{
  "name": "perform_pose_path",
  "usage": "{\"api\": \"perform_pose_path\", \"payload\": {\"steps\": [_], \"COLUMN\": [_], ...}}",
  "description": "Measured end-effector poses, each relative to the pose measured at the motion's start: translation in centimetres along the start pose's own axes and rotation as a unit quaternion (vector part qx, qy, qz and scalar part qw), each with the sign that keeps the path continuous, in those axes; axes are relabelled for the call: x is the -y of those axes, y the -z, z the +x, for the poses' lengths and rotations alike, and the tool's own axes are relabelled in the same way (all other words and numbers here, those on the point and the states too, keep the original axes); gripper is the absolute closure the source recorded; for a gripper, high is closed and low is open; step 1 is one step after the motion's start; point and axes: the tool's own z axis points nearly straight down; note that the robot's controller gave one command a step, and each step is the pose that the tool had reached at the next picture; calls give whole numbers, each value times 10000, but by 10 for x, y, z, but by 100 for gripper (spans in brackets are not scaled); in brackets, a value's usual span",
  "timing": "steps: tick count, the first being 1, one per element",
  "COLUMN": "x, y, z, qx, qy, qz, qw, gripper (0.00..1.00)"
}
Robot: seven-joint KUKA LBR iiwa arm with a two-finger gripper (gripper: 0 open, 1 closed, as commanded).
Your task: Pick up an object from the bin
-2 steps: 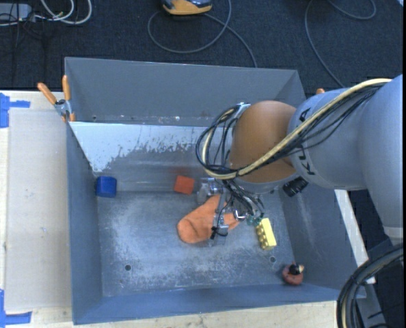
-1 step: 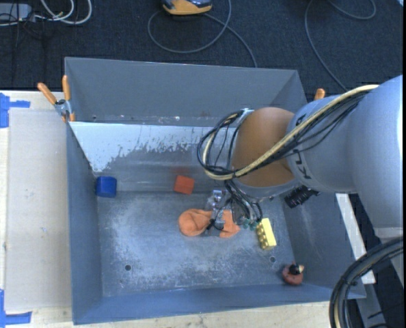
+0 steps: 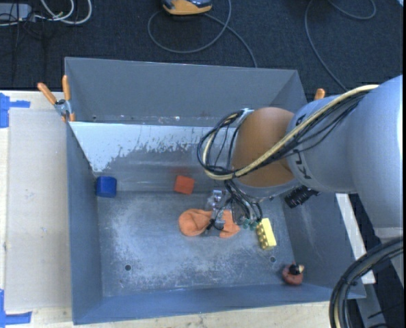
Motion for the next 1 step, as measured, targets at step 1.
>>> {"api": "perform_pose_path", "payload": {"steps": [1], "x": [1], "y": [45], "z": [8], "qx": [-42], "qy": [90], "qz": [9], "qw": [9999], "gripper": [100]}}
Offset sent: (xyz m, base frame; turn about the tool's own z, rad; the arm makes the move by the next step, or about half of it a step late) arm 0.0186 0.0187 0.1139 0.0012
